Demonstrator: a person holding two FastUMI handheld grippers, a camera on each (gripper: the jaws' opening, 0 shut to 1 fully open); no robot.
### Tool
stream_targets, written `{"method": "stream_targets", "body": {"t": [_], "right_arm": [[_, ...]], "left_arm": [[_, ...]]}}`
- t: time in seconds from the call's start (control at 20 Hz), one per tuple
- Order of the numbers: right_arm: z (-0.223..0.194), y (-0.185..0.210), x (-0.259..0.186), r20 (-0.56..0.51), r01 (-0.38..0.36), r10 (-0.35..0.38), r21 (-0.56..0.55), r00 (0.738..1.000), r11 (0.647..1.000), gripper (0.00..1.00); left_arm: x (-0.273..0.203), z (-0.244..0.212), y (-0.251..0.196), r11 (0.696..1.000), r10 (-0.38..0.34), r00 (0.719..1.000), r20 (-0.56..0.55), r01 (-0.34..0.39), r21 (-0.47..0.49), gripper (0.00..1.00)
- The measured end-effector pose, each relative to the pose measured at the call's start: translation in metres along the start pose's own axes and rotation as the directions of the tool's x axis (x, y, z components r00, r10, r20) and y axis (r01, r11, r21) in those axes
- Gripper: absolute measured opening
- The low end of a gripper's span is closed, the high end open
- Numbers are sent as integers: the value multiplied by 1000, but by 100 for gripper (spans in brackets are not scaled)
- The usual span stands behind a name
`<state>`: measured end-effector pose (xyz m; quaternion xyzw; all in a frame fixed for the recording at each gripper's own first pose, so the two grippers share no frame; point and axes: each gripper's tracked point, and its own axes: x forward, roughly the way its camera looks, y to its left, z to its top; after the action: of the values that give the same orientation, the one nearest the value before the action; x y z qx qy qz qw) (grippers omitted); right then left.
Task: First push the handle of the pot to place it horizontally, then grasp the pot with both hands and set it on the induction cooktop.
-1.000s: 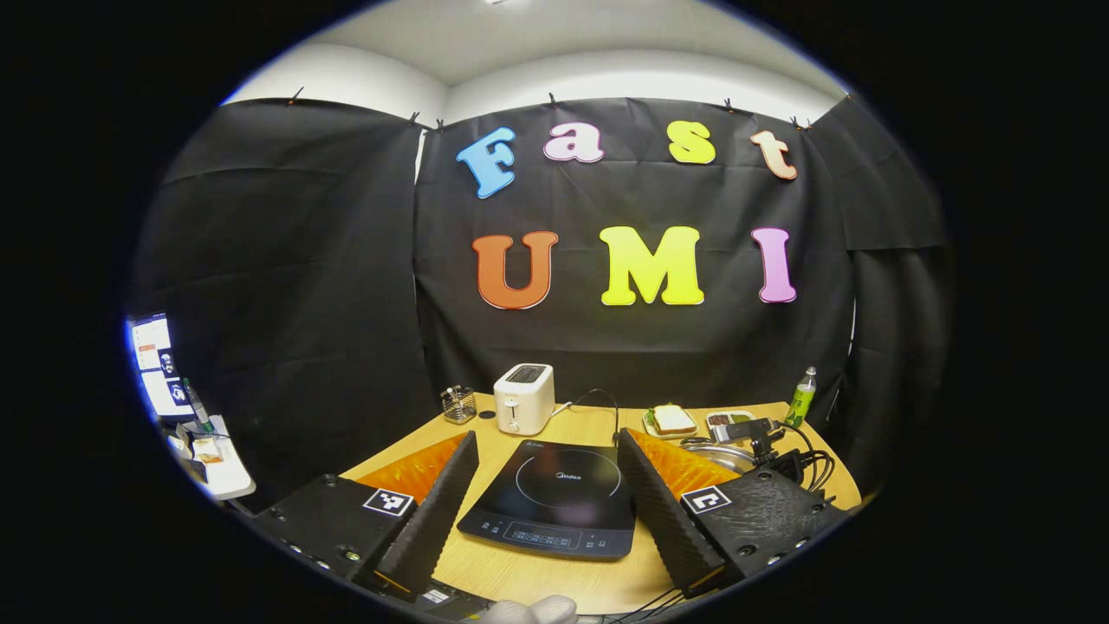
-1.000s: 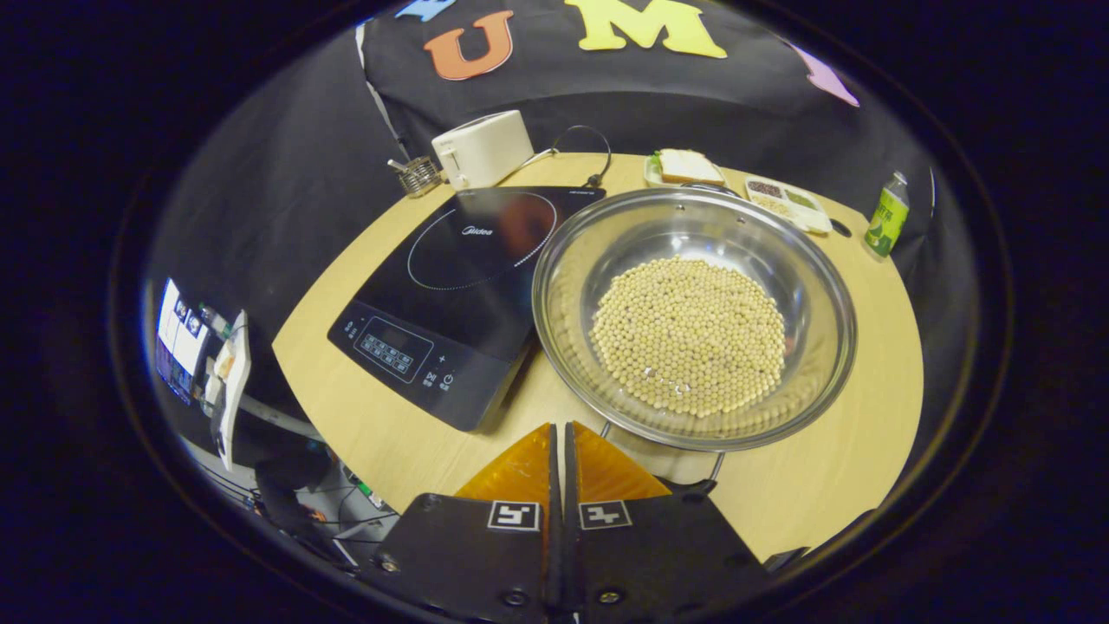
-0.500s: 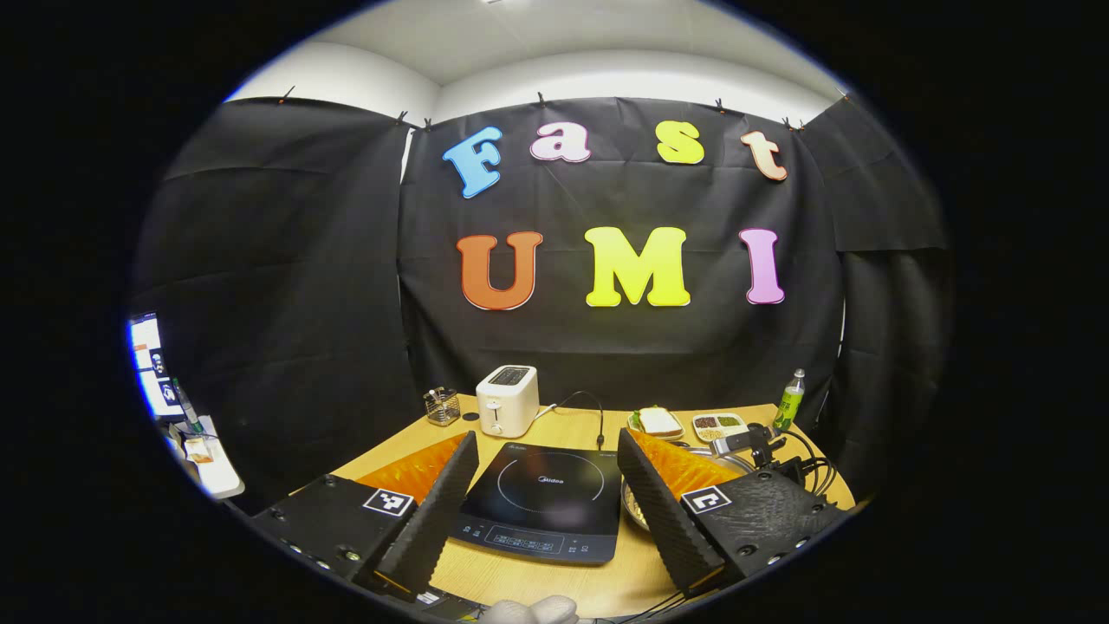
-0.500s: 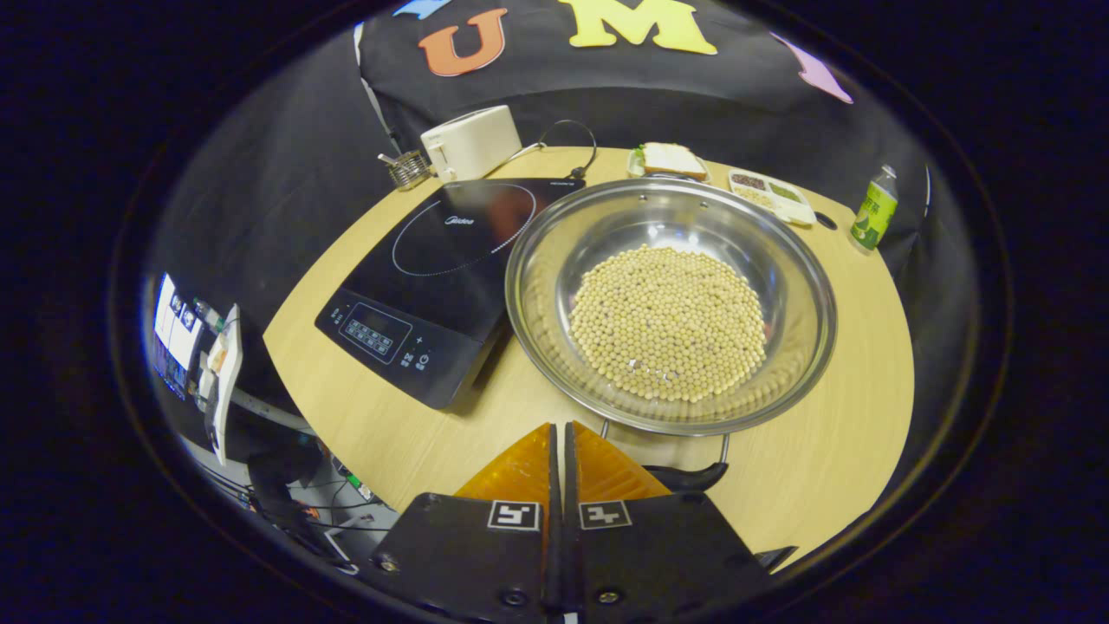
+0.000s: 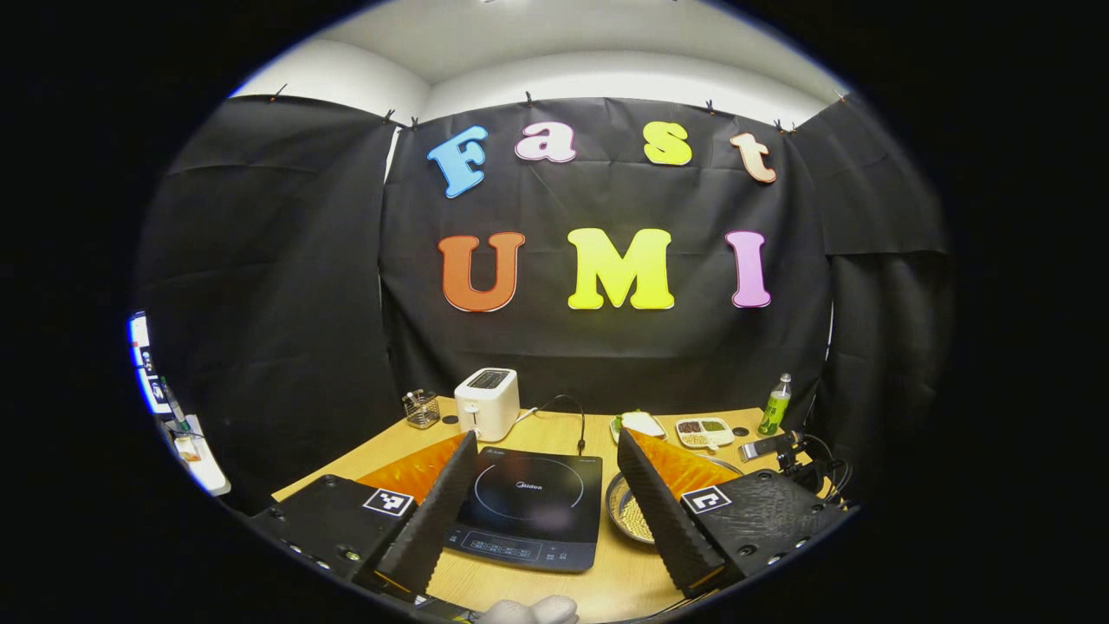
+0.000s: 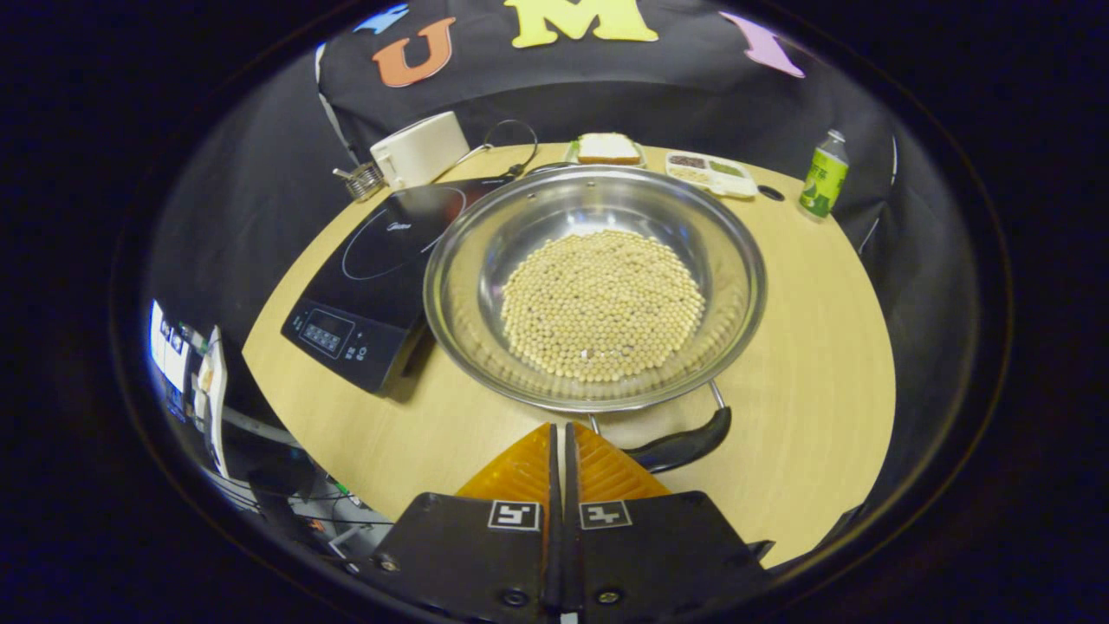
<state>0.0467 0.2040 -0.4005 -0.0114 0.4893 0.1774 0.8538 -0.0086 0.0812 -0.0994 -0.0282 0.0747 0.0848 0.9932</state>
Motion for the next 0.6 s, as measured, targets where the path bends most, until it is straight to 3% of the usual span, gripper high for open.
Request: {"method": "stream_targets", "body": {"t": [0.05, 0.6], "right_arm": [[1, -8, 0, 1, 13, -13, 2, 1000, 1000, 0], [9, -76, -3, -1, 102, -102, 38, 995, 994, 4]], "left_arm": [[3, 0, -3, 1000, -4, 1000, 1, 4, 0, 96], [30, 2, -26, 999, -46, 999, 6, 46, -2, 96]]}}
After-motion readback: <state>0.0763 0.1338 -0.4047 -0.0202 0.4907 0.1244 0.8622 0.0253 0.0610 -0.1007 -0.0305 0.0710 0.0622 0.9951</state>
